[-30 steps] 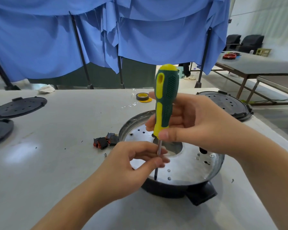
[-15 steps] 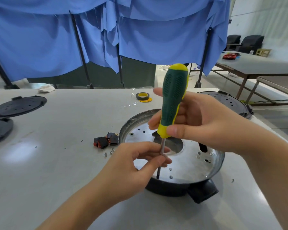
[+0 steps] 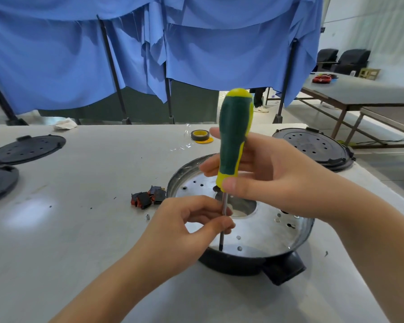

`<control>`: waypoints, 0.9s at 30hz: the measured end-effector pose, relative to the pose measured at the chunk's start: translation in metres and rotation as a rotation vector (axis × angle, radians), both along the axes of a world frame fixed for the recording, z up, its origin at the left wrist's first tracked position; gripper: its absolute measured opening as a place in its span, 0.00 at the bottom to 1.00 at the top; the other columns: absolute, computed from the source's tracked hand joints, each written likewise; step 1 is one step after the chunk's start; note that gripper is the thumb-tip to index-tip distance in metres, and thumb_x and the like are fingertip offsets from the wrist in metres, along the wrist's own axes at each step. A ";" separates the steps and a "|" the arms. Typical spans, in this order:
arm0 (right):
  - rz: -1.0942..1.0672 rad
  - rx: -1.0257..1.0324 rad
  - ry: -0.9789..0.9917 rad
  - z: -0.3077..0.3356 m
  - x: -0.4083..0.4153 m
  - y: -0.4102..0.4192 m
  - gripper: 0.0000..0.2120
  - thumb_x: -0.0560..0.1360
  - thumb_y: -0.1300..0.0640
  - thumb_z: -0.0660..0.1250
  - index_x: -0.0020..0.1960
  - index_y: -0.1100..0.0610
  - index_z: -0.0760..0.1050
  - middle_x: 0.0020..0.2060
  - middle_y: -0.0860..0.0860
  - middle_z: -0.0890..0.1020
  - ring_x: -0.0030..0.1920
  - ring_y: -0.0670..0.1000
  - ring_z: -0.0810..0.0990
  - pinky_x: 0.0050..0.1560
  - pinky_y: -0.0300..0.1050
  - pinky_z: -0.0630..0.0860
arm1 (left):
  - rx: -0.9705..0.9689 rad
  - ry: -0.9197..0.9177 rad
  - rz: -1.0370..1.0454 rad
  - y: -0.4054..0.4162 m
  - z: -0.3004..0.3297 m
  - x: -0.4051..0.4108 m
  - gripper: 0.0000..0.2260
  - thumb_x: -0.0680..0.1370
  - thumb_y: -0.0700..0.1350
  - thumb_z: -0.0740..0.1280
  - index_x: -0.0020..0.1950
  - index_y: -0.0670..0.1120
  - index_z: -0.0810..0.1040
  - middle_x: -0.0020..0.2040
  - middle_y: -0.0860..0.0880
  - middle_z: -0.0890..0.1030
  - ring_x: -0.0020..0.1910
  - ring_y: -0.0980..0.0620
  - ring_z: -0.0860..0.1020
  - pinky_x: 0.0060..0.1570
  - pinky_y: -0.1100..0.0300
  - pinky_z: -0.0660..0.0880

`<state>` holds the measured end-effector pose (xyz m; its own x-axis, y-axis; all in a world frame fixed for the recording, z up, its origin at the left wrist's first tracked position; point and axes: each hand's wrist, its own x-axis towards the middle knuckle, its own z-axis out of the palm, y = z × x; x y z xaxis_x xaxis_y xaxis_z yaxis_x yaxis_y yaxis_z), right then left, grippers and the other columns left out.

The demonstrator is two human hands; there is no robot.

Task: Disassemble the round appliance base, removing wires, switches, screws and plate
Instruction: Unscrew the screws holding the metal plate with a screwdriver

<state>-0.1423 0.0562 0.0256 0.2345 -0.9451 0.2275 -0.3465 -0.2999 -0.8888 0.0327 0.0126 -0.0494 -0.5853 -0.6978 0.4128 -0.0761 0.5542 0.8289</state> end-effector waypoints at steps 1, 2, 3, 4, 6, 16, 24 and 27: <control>-0.043 -0.027 0.036 -0.001 0.002 -0.001 0.25 0.69 0.57 0.74 0.64 0.58 0.72 0.48 0.51 0.83 0.52 0.47 0.82 0.54 0.44 0.79 | 0.009 0.012 0.030 0.000 0.000 -0.001 0.04 0.69 0.45 0.73 0.43 0.53 0.83 0.36 0.55 0.85 0.37 0.55 0.84 0.41 0.67 0.78; -0.083 -0.061 0.067 -0.001 0.003 -0.002 0.25 0.67 0.55 0.76 0.62 0.58 0.74 0.46 0.52 0.83 0.49 0.47 0.83 0.53 0.45 0.80 | 0.023 0.031 0.057 -0.001 0.000 -0.001 0.06 0.68 0.45 0.75 0.42 0.51 0.82 0.35 0.53 0.85 0.35 0.54 0.84 0.40 0.65 0.78; -0.109 -0.091 0.081 -0.001 0.004 -0.004 0.24 0.67 0.56 0.76 0.61 0.57 0.76 0.44 0.53 0.83 0.46 0.48 0.82 0.52 0.46 0.80 | 0.034 0.041 0.075 -0.001 -0.001 -0.001 0.07 0.66 0.45 0.76 0.42 0.50 0.82 0.34 0.52 0.85 0.34 0.53 0.84 0.40 0.64 0.79; -0.112 -0.108 0.073 -0.001 0.004 -0.004 0.22 0.67 0.59 0.76 0.60 0.56 0.76 0.43 0.55 0.83 0.45 0.50 0.83 0.52 0.47 0.80 | 0.041 0.041 0.076 -0.002 0.000 -0.001 0.07 0.66 0.45 0.77 0.41 0.49 0.82 0.34 0.52 0.85 0.35 0.53 0.84 0.40 0.64 0.79; -0.044 -0.081 0.012 0.000 0.001 -0.003 0.22 0.69 0.66 0.73 0.61 0.55 0.75 0.46 0.57 0.83 0.47 0.52 0.84 0.53 0.50 0.80 | 0.025 0.006 0.029 -0.001 0.001 0.000 0.03 0.70 0.46 0.74 0.42 0.51 0.83 0.37 0.54 0.85 0.38 0.54 0.84 0.43 0.64 0.79; -0.099 -0.110 0.106 0.000 0.004 -0.003 0.19 0.69 0.57 0.73 0.59 0.60 0.78 0.49 0.57 0.83 0.48 0.53 0.82 0.54 0.53 0.79 | 0.036 0.021 0.053 -0.002 0.002 0.001 0.06 0.68 0.44 0.77 0.41 0.50 0.82 0.35 0.53 0.85 0.35 0.54 0.84 0.40 0.66 0.78; -0.025 -0.036 0.008 0.000 0.002 0.000 0.24 0.69 0.56 0.74 0.64 0.54 0.74 0.51 0.51 0.84 0.54 0.48 0.82 0.54 0.42 0.78 | 0.021 0.014 0.036 0.001 0.003 0.001 0.05 0.70 0.40 0.75 0.41 0.50 0.84 0.36 0.54 0.85 0.36 0.56 0.84 0.42 0.68 0.78; -0.132 -0.092 0.065 0.000 0.006 -0.002 0.25 0.62 0.47 0.74 0.59 0.48 0.78 0.48 0.52 0.84 0.48 0.51 0.83 0.54 0.51 0.79 | 0.006 0.030 0.077 0.000 0.001 -0.002 0.06 0.67 0.44 0.78 0.40 0.50 0.83 0.35 0.53 0.84 0.35 0.54 0.83 0.41 0.65 0.78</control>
<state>-0.1363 0.0546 0.0252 0.1270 -0.9446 0.3028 -0.4445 -0.3271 -0.8339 0.0311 0.0129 -0.0488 -0.5168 -0.7429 0.4255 -0.0934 0.5430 0.8345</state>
